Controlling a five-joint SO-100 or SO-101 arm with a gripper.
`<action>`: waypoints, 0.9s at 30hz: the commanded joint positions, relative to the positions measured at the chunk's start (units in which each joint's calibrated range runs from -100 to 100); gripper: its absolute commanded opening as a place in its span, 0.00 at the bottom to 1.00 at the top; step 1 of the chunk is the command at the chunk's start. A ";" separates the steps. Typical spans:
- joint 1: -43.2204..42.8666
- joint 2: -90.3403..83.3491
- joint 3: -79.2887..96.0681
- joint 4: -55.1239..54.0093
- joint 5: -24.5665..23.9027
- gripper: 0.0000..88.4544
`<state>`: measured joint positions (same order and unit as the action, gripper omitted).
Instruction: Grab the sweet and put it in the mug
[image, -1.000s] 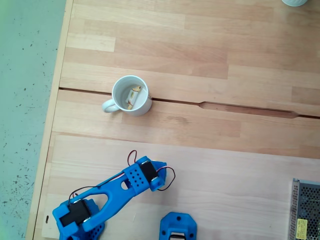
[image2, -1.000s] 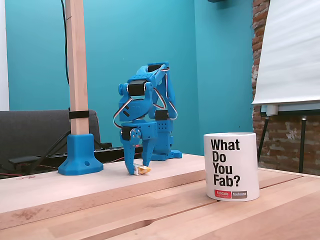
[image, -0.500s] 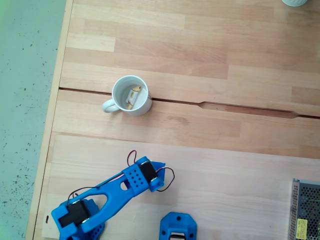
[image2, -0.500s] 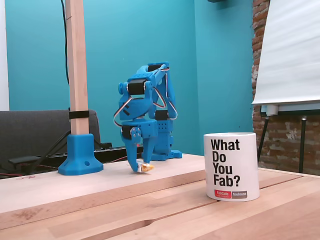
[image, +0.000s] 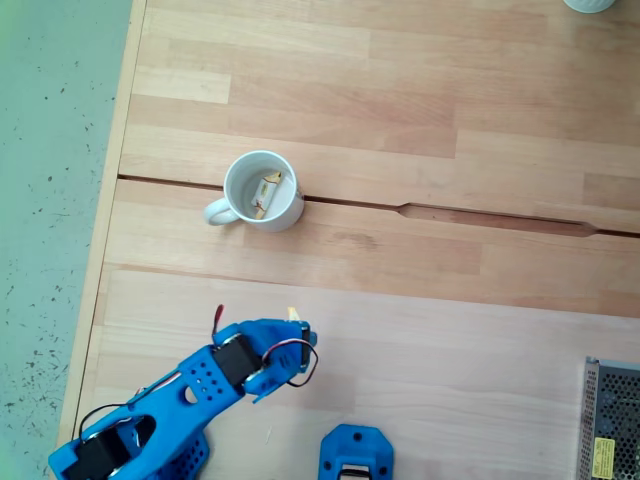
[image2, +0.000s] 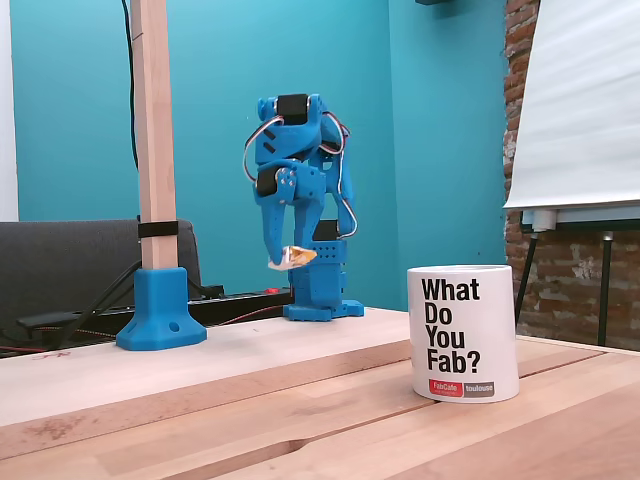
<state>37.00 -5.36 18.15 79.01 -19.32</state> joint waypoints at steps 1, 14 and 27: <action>-2.00 -3.59 -5.04 0.27 -1.86 0.00; -12.67 -3.16 -11.73 -0.78 -16.90 0.00; -14.13 3.47 -13.60 -7.80 -19.24 0.00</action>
<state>23.26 -3.18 7.75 74.04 -38.95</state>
